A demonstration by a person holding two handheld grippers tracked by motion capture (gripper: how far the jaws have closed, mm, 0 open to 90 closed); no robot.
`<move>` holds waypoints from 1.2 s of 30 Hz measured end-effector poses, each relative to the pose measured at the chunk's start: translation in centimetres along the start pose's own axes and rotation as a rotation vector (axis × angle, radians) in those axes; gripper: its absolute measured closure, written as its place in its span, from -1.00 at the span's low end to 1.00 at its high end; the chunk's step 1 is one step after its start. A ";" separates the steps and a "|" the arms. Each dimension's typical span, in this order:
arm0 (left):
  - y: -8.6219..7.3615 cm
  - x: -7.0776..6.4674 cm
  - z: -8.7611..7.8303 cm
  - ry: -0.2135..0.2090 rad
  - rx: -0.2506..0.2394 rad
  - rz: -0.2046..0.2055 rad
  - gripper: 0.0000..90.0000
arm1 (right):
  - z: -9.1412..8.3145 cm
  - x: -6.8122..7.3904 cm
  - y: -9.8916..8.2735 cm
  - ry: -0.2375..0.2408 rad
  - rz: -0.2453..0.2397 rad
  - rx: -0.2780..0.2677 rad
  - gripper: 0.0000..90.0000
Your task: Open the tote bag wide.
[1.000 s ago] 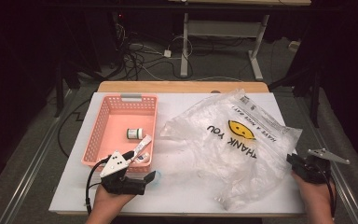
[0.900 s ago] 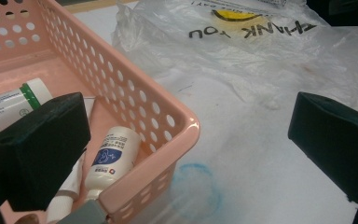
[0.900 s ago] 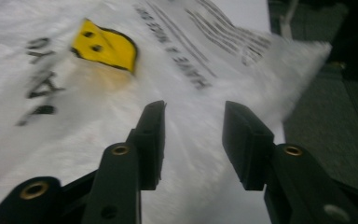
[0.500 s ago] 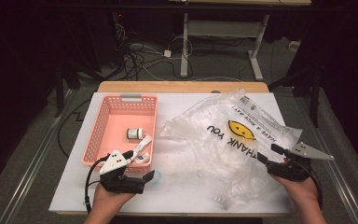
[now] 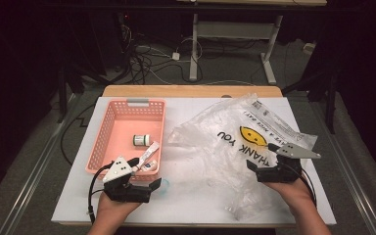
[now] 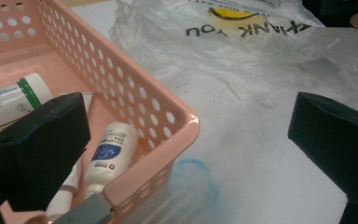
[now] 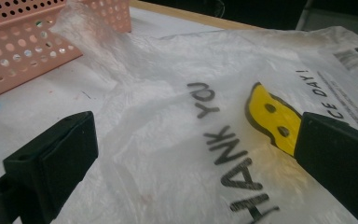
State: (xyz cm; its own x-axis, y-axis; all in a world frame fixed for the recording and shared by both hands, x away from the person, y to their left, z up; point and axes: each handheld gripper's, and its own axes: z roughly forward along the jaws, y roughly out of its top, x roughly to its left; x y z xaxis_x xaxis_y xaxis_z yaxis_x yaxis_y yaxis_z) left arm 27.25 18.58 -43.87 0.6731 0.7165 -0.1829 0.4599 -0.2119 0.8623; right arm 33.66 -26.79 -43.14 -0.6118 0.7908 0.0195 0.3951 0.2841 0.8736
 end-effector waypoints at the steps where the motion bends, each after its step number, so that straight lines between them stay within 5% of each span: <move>1: 0.0 0.0 0.0 0.000 0.000 0.000 -1.00 | 0.3 0.1 0.3 0.001 -0.002 0.004 -1.00; 17: -0.2 -0.4 0.0 0.029 -0.013 0.019 -1.00 | 4.6 0.9 3.0 0.079 -0.043 0.019 -0.97; 36: -0.5 -0.5 0.1 0.024 -0.031 0.013 -1.00 | 7.3 3.4 0.3 0.149 -0.128 0.237 -0.53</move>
State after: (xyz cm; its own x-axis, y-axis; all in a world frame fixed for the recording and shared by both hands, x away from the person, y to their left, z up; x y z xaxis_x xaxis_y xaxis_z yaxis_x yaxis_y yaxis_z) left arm 26.75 18.28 -44.29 0.6648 0.7295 -0.1607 0.4327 -0.2007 0.8789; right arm 36.69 -20.04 -46.33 -0.7537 0.6572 0.0027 0.4464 0.5090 0.7360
